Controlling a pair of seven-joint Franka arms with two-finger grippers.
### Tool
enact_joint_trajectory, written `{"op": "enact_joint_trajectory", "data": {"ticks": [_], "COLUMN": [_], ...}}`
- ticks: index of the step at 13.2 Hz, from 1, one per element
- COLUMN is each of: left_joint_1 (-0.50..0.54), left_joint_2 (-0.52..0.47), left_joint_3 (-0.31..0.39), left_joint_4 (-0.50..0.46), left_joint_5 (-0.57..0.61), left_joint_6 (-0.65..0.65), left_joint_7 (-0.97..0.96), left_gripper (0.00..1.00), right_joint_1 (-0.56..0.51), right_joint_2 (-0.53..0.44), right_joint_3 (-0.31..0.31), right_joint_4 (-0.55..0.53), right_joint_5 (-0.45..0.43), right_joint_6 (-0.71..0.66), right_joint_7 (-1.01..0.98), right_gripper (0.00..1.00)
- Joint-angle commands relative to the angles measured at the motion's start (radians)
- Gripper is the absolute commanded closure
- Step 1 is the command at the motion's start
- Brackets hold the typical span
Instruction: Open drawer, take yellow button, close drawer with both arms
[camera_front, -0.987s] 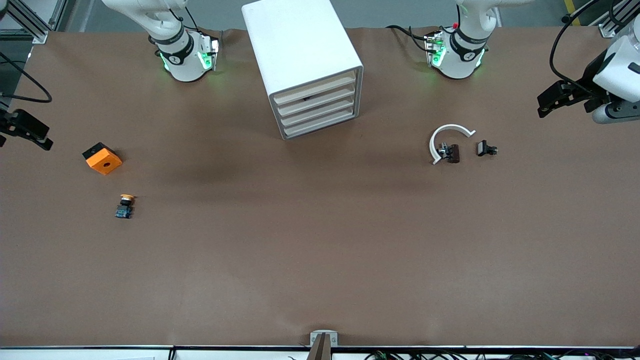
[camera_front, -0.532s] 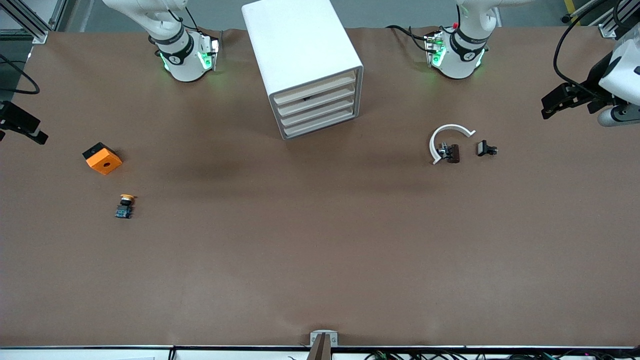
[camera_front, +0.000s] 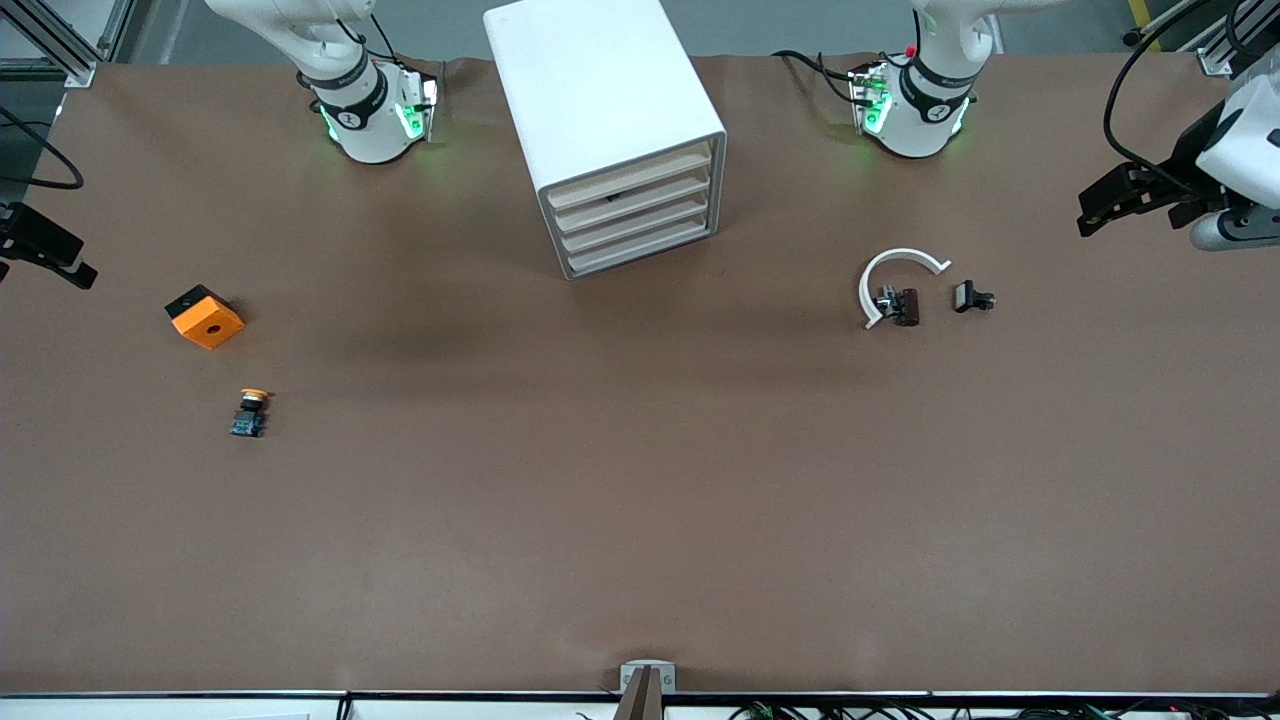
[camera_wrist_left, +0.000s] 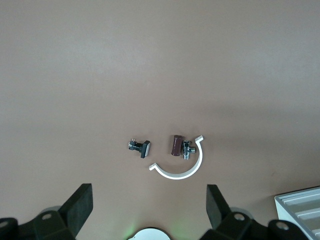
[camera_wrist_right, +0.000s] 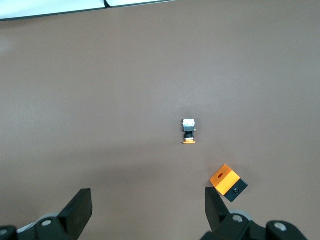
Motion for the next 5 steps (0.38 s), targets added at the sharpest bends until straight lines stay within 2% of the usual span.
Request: {"op": "enact_joint_trajectory", "data": {"ticks": [1,5], "left_joint_1": [0.002,0.002], "left_joint_2": [0.0,0.008], "left_joint_3": [-0.003,-0.003], "left_joint_4": [0.022,0.039], "left_joint_5": [-0.008,0.001], "left_joint_6": [-0.008,-0.008], "left_joint_7": [0.018,0.015], "left_gripper": [0.0,0.0], "right_joint_1": [0.002,0.0], "right_joint_2": [0.005,0.006], "right_joint_3": [0.006,0.006], "right_joint_4": [0.018,0.016], "right_joint_5": [-0.015,-0.016], "right_joint_6": [-0.016,-0.019], "right_joint_7": [-0.005,-0.005], "right_gripper": [0.0,0.0]}}
